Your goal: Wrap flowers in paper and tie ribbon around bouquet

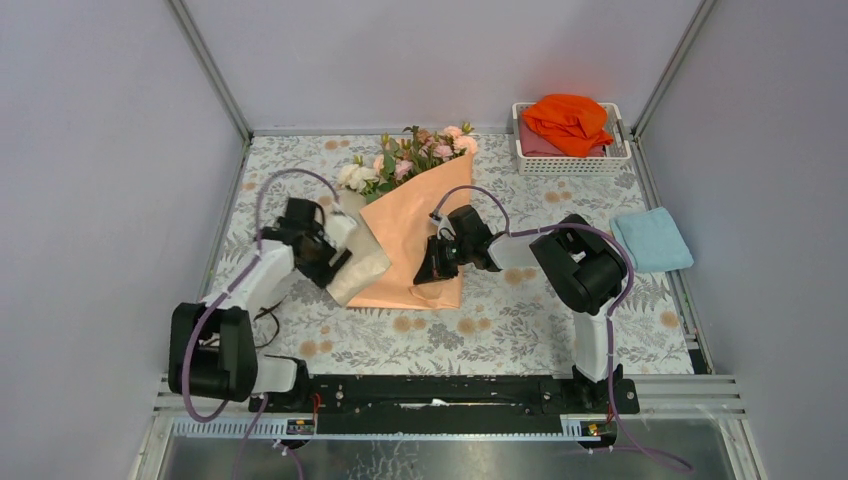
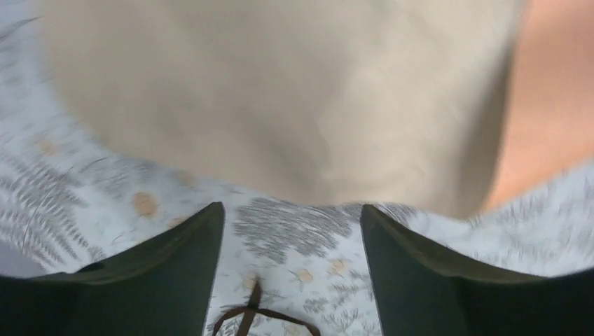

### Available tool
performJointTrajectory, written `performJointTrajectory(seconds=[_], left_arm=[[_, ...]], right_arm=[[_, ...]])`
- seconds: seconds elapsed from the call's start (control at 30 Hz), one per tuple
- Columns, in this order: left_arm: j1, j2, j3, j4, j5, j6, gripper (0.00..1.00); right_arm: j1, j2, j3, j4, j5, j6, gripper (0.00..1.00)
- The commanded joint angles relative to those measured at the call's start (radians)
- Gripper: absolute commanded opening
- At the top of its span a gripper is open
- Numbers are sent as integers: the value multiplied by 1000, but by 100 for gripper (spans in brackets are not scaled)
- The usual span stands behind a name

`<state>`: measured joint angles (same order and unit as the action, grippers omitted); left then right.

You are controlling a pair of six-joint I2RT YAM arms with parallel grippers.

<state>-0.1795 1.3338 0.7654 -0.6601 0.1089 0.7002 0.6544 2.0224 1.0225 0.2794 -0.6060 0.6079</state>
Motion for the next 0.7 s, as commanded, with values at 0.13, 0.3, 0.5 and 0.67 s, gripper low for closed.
performJointTrajectory(seconds=[0.13,0.3,0.5,0.67], left_arm=[[385,207,185,104,296,-724,90],[441,384,179,78,443,-899,96],[441,451,104,140,495,-964,97],[440,486,106,143,558,-969,76]], right_arm=[[-5,76,-25,-121,195,-91,0],[-4,66,-21,-127,200,-96,0],[-4,51,-22,-133,200,-99,0],[-5,47,-16,-140,203,-99,0]])
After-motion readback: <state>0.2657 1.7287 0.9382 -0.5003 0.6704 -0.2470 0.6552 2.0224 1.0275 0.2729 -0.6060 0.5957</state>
